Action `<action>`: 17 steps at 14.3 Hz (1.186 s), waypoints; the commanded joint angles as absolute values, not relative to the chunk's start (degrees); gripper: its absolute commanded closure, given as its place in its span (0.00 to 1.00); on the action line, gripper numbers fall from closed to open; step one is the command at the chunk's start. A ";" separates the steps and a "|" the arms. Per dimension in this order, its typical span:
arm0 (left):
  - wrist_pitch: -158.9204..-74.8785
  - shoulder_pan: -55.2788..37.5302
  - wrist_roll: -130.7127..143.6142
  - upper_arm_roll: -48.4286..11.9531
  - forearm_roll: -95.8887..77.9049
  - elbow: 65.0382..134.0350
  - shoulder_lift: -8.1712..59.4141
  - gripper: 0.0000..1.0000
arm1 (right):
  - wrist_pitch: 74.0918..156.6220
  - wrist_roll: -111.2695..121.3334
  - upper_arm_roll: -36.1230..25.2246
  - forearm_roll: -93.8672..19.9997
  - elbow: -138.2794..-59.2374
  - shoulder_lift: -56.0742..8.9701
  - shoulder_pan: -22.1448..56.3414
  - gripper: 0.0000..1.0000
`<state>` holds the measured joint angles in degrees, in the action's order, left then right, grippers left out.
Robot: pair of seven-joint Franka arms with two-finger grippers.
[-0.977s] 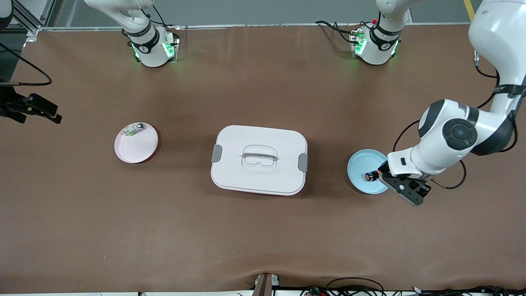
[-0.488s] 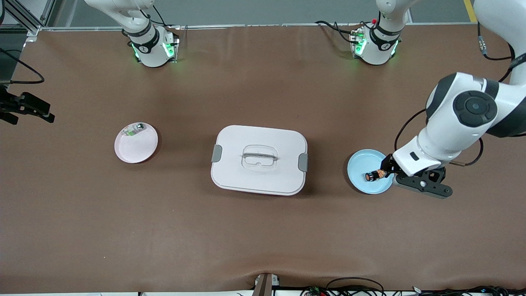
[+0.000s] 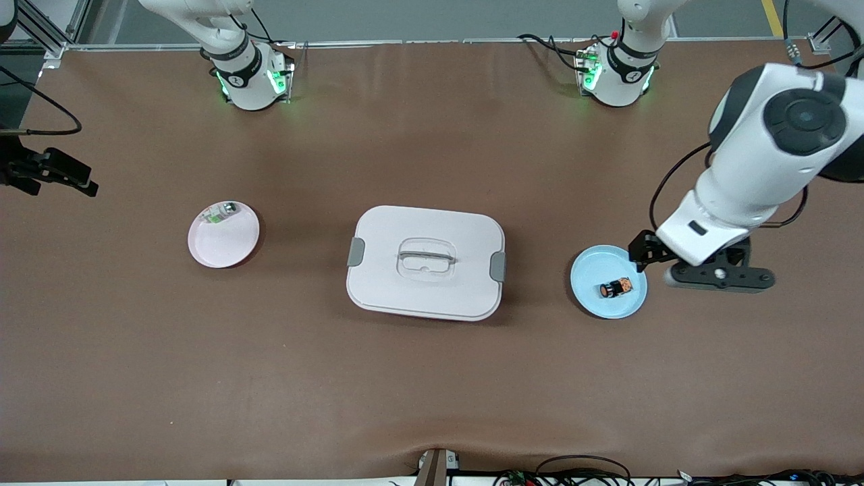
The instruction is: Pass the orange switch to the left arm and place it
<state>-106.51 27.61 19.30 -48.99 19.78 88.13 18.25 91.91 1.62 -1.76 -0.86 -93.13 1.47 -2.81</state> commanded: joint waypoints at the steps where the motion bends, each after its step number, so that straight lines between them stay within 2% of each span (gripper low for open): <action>1: -104.25 21.04 17.33 -38.54 10.58 88.68 10.48 0.00 | 92.81 0.53 -1.14 -0.79 -98.51 6.40 -3.34 0.00; 5: -97.84 9.87 14.50 -22.09 3.70 88.51 4.32 0.00 | 91.15 0.53 -1.14 -0.79 -98.09 7.65 -3.34 0.00; 11: -87.29 -1.65 11.79 -7.67 -0.26 88.77 -2.10 0.00 | 87.02 0.00 -1.14 -0.79 -94.75 6.77 -3.16 0.00; 14: -84.99 -3.77 6.08 -3.97 -0.26 89.99 -5.00 0.00 | 85.52 -0.09 -1.14 -0.44 -94.57 6.77 -3.16 0.00; 17: -83.85 -4.31 4.84 -3.08 -0.18 91.93 -7.55 0.00 | 85.08 -0.09 -1.14 -0.18 -93.96 6.68 -3.25 0.00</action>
